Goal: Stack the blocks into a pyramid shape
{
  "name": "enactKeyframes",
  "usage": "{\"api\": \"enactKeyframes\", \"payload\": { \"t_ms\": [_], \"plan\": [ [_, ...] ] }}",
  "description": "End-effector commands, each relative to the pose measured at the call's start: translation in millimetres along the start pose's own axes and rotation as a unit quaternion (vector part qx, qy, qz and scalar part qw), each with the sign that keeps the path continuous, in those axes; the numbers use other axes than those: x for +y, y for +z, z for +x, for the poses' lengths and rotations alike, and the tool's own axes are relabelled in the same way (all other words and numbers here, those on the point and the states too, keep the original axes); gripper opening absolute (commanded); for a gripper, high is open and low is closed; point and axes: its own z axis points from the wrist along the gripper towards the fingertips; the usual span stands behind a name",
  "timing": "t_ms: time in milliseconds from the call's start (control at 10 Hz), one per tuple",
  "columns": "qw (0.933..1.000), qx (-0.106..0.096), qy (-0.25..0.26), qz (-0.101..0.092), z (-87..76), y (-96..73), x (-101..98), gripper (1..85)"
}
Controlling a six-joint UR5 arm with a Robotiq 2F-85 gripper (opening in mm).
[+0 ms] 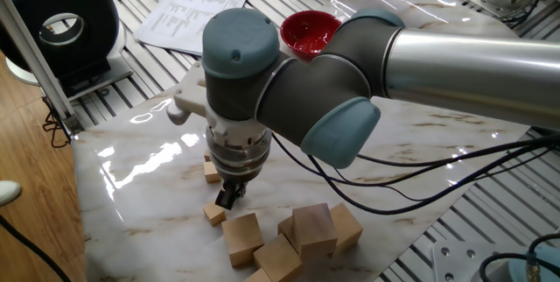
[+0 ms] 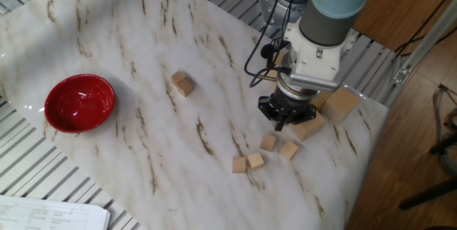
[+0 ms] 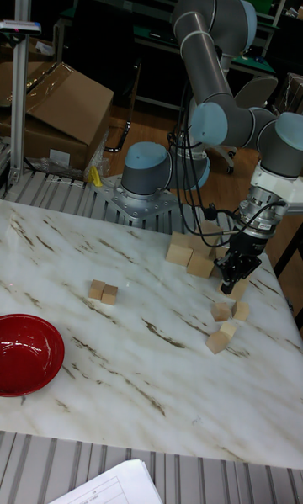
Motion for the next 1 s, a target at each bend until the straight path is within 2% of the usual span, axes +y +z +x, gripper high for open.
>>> {"api": "enactKeyframes", "payload": {
  "t_ms": [0, 200, 400, 600, 900],
  "plan": [
    [1.0, 0.0, 0.001, 0.003, -0.1, -2.0, -2.7, 1.0],
    [1.0, 0.005, 0.006, 0.0, 2.7, -2.0, -1.2, 1.0],
    [0.9998, 0.014, -0.003, 0.017, 7.4, -2.3, -10.0, 1.0],
    [0.9994, 0.024, -0.002, 0.025, 12.6, -2.6, -13.9, 1.0],
    [0.9997, 0.017, 0.005, 0.019, 8.5, -1.3, -11.1, 1.0]
  ]
}}
